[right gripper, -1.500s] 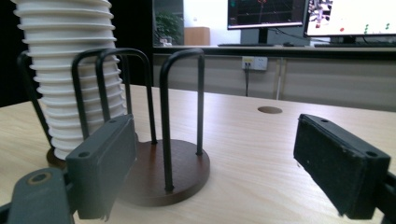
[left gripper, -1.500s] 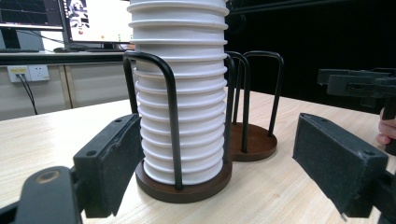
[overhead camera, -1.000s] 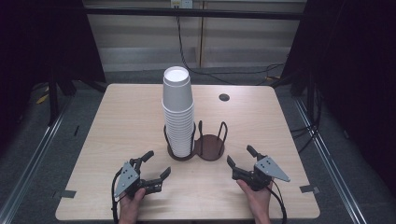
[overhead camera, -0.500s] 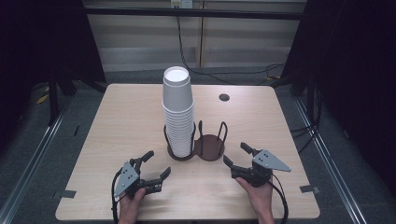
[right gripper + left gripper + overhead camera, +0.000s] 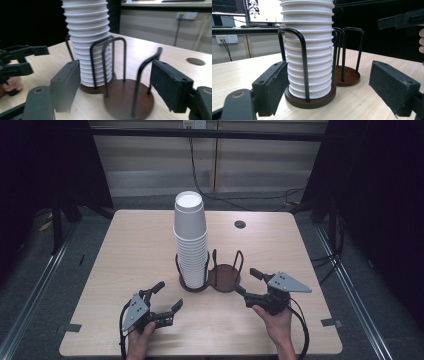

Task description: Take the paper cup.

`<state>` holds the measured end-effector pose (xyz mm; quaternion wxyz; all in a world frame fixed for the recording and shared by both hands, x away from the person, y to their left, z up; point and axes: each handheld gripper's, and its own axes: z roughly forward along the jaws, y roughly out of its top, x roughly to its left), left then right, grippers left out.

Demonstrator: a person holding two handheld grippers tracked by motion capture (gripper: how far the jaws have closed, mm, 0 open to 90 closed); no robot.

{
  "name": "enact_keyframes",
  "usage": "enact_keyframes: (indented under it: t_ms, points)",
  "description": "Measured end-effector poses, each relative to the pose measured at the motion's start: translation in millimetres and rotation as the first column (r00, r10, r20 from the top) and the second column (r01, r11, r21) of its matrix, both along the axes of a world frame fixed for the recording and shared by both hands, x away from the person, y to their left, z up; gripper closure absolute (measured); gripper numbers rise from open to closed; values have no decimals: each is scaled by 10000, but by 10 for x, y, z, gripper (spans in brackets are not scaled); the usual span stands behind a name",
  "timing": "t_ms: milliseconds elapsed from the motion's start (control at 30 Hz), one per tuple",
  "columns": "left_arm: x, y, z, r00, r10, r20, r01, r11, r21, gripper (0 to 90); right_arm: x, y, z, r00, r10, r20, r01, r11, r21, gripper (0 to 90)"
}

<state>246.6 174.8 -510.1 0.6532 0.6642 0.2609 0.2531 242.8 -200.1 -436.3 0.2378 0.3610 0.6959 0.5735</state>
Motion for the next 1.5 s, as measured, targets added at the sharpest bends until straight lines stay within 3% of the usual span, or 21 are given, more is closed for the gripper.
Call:
enact_keyframes:
  t_ms: [367,467,700,1033,1133,1500]
  points:
    - [-5,-6,-2,10000,-56,-74,56,9999,-83,158,75,103,195,9976,526,-452,-524,9986,38,257]
    - [-5,-5,-3,10000,-63,-72,63,10000,-68,158,130,151,321,9926,1110,-490,-1102,9937,181,269]
    - [-5,-6,-2,9999,-62,-79,62,9999,-90,158,222,264,507,9839,1635,-721,-1659,9857,-286,270]
    - [-4,-2,-2,9999,-110,-70,110,9999,-59,158,306,409,710,9780,1984,-638,-2010,9789,-373,269]
    - [-4,-2,-2,9999,-111,-74,111,9999,-64,158,363,452,835,9696,2348,-693,-2360,9717,-98,269]
    - [-4,-5,-3,9999,-147,-80,146,9999,-88,158,548,572,1142,9609,2676,-708,-2695,9628,-185,213]
